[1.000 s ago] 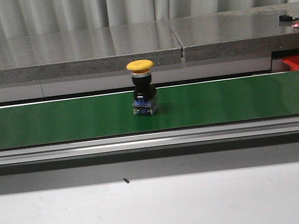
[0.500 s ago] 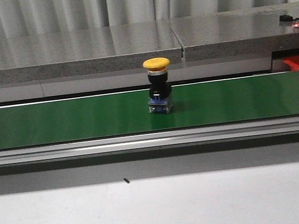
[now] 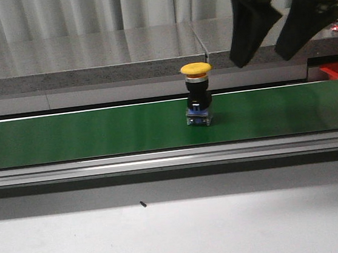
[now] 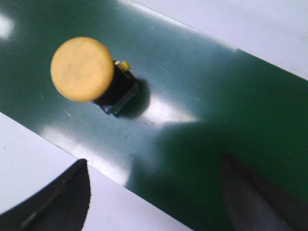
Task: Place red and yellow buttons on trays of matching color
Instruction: 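Lower the right gripper onto the second yellow button and grasp it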
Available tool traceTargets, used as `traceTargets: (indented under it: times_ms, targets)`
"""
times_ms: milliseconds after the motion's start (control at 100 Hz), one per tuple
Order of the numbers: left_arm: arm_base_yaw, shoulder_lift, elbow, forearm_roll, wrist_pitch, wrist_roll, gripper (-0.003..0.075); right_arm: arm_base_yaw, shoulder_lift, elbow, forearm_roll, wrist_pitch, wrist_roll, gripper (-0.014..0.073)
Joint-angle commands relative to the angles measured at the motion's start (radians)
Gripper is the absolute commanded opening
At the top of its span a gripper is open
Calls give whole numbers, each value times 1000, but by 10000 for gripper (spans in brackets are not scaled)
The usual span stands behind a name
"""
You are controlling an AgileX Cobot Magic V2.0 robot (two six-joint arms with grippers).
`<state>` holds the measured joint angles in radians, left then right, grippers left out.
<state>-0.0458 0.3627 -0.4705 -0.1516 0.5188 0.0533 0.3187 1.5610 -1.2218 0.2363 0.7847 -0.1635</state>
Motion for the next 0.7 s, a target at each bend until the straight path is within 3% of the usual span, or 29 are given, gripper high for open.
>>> traceTargets:
  times_ms: [0,480,690]
  targets:
    - [-2,7,-26,-7,-68,-1,-20,28,8,-64,13,-24,-11,559]
    - [-2,7,-26,-7,-68,-1,-20,64,153,-205,11,-13,-11,538]
    - [-2,7,-26,-7,-68,-1,-20,64,189,-224,2,6,-10,335]
